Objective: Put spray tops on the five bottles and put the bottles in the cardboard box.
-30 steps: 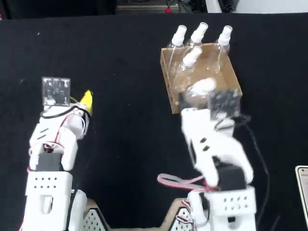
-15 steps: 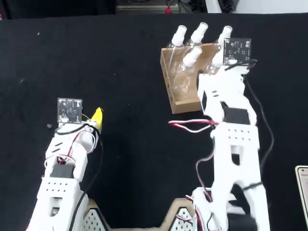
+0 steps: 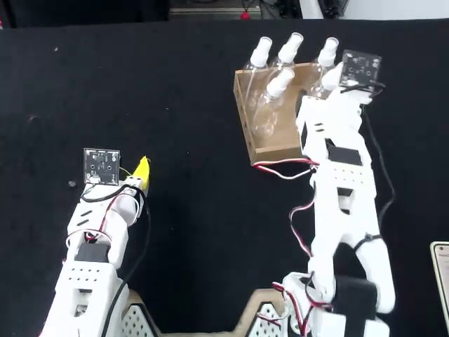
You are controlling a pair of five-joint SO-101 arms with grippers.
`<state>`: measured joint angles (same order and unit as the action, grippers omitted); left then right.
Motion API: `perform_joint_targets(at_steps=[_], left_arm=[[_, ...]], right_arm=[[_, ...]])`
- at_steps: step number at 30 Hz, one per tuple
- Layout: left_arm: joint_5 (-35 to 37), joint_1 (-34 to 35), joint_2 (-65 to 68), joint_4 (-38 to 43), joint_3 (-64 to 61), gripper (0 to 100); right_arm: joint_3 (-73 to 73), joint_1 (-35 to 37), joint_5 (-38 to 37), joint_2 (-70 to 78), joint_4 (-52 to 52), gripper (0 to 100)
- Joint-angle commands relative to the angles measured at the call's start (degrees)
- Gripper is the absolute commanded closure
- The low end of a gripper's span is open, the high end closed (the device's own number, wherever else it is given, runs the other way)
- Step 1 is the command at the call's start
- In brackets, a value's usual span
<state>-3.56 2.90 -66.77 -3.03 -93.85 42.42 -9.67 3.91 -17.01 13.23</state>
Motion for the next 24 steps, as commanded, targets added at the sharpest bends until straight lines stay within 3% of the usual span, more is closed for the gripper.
perform_joint_targets(at_steps=[1, 24], left_arm=[[0.4, -0.8, -0.5, 1.3, 0.6, 82], [0.3, -0.8, -0.5, 1.3, 0.6, 82]], right_arm=[[-4.2, -0.6, 1.1, 1.3, -4.6, 97.9], [-4.2, -0.5, 1.0, 15.3, -14.9, 97.8]])
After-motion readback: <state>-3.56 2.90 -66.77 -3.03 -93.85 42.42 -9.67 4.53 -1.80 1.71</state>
